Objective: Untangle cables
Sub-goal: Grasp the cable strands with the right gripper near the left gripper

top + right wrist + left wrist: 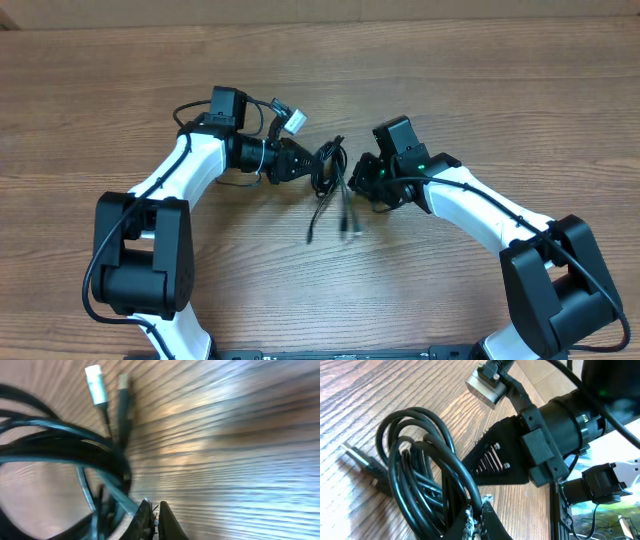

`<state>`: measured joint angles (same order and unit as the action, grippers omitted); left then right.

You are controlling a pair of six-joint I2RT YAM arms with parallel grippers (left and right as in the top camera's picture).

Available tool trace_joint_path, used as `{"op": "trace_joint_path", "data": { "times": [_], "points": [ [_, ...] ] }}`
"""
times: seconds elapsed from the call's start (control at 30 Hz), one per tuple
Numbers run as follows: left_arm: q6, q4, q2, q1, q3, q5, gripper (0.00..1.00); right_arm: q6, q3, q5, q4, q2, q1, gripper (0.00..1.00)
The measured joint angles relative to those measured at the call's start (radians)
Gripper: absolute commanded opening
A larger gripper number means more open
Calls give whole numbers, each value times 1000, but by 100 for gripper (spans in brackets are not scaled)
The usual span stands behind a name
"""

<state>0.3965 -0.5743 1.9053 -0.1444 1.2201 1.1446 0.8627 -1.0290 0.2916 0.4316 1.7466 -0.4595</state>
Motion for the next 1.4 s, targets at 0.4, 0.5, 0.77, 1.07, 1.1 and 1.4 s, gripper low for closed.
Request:
{"op": "trace_joint_path", "data": {
  "times": [0.4, 0.5, 0.77, 1.07, 1.1, 1.4],
  "points": [
    [0, 3, 0, 1, 0, -9, 7, -116, -22, 100, -37, 0, 3, 29],
    [0, 6, 0, 1, 0, -9, 7, -131, -42, 129, -63, -1, 5, 29],
    [0, 7, 0, 1, 0, -9, 7, -137, -48, 48, -47, -2, -47, 29],
    [0, 7, 0, 1, 0, -9, 28, -79, -48, -79, -16, -3, -107, 30],
    [-3, 8, 0, 1, 0, -10, 39, -75, -48, -89, -10, -2, -107, 31],
    [-109, 8, 0, 1, 6, -266, 71, -51, -48, -148, 48, -3, -106, 39]
  ]
}}
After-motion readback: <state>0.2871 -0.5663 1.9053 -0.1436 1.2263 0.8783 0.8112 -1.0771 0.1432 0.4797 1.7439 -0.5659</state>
